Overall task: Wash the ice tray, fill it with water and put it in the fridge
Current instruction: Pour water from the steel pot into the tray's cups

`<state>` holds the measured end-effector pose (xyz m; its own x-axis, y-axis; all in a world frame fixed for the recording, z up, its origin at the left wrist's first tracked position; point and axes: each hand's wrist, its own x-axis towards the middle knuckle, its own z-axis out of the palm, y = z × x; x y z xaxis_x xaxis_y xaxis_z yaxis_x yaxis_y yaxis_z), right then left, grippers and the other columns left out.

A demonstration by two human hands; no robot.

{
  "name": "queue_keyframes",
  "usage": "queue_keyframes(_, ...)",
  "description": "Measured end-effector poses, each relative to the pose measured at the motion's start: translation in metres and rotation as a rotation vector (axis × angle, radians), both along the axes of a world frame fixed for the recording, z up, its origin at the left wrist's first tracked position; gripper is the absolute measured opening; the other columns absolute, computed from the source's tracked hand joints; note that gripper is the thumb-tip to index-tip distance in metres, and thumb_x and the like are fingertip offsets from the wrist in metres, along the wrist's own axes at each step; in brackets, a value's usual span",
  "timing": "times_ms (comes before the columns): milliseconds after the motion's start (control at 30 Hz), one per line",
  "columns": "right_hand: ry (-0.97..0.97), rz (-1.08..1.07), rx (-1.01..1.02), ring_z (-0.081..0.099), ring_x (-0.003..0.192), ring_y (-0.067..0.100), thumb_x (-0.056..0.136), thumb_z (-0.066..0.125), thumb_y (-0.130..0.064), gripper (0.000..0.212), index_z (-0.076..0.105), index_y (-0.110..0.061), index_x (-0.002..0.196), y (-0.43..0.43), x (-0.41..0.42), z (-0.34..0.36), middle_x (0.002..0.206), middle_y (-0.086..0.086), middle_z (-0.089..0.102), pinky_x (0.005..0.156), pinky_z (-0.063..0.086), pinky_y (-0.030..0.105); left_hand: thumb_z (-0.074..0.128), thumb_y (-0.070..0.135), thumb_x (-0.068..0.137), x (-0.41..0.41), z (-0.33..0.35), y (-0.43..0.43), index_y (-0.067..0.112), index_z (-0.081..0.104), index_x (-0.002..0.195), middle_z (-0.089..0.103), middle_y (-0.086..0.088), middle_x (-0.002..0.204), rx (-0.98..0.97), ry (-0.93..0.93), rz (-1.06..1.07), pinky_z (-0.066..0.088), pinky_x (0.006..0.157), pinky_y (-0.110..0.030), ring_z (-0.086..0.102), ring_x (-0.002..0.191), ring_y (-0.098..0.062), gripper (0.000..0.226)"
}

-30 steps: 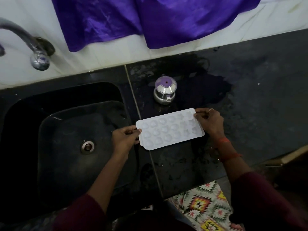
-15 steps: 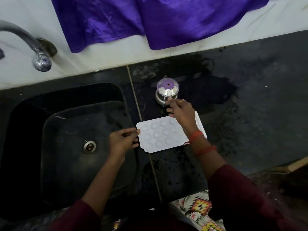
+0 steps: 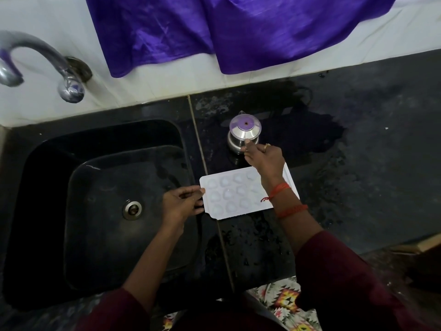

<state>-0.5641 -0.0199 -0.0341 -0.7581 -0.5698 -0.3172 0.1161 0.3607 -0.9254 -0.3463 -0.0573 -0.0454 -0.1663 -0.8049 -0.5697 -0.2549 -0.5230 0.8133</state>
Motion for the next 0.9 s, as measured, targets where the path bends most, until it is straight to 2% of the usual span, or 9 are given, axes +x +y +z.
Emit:
queue_keyframes(100, 0.023, -0.039, -0.004, 0.075, 0.084, 0.019, 0.070, 0.071, -0.064, 0.030, 0.077, -0.036, 0.062, 0.001, -0.001, -0.003, 0.070, -0.001, 0.076, 0.093, 0.058, 0.047, 0.077, 0.008, 0.087, -0.001, 0.001, 0.001, 0.005, 0.075, 0.098, 0.073, -0.009, 0.076, -0.001, 0.001, 0.003, 0.061, 0.057, -0.026, 0.069, 0.059, -0.010, 0.012)
queue_keyframes(233, 0.064, -0.111, -0.002, 0.075, 0.078, 0.017, 0.081, 0.074, -0.049, 0.034, 0.073, -0.026, 0.056, 0.005, -0.005, -0.002, 0.064, -0.004, 0.074, 0.098, 0.056, 0.042, 0.077, 0.007, 0.087, -0.001, 0.000, 0.002, 0.004, 0.075, 0.098, 0.073, -0.010, 0.076, 0.000, -0.003, 0.006, 0.061, 0.057, -0.026, 0.069, 0.058, -0.009, 0.011)
queue_keyframes(333, 0.086, -0.149, 0.011, 0.074, 0.082, 0.018, 0.087, 0.076, -0.039, 0.037, 0.066, -0.026, 0.054, 0.006, -0.008, 0.000, 0.064, -0.001, 0.072, 0.091, 0.055, 0.028, 0.078, 0.007, 0.086, -0.001, -0.001, 0.003, 0.005, 0.076, 0.096, 0.074, -0.009, 0.074, -0.002, 0.005, 0.013, 0.060, 0.055, -0.025, 0.069, 0.056, -0.008, 0.010)
queue_keyframes(500, 0.068, -0.108, -0.016, 0.074, 0.081, 0.017, 0.085, 0.077, -0.043, 0.031, 0.073, -0.026, 0.059, 0.010, -0.012, -0.003, 0.065, -0.002, 0.074, 0.096, 0.057, 0.041, 0.078, 0.007, 0.087, -0.002, -0.001, 0.004, 0.006, 0.075, 0.095, 0.073, -0.007, 0.071, -0.001, 0.004, 0.024, 0.060, 0.054, -0.024, 0.068, 0.054, -0.007, 0.009)
queue_keyframes(667, 0.063, -0.063, -0.037, 0.076, 0.079, 0.014, 0.081, 0.078, -0.049, 0.028, 0.074, -0.035, 0.057, 0.015, -0.019, -0.008, 0.066, -0.006, 0.075, 0.101, 0.054, 0.046, 0.077, 0.006, 0.087, -0.003, -0.002, 0.005, 0.007, 0.074, 0.093, 0.072, -0.010, 0.073, -0.006, 0.009, 0.032, 0.058, 0.052, -0.023, 0.068, 0.053, -0.007, 0.007)
queue_keyframes(767, 0.078, -0.034, -0.042, 0.076, 0.076, 0.012, 0.081, 0.078, -0.051, 0.029, 0.075, -0.028, 0.063, 0.021, -0.025, -0.007, 0.067, -0.006, 0.075, 0.105, 0.052, 0.045, 0.077, 0.006, 0.087, -0.003, -0.003, 0.006, 0.007, 0.074, 0.093, 0.072, -0.010, 0.075, -0.006, 0.002, 0.031, 0.059, 0.053, -0.023, 0.068, 0.056, -0.010, 0.007)
queue_keyframes(900, 0.061, -0.015, -0.098, 0.077, 0.082, 0.017, 0.079, 0.079, -0.051, 0.035, 0.080, -0.017, 0.074, 0.032, -0.030, 0.005, 0.074, 0.001, 0.077, 0.100, 0.055, 0.045, 0.078, 0.009, 0.086, -0.001, -0.009, 0.005, 0.009, 0.075, 0.093, 0.074, -0.010, 0.078, 0.005, -0.009, 0.024, 0.060, 0.056, -0.026, 0.069, 0.062, -0.013, 0.008)
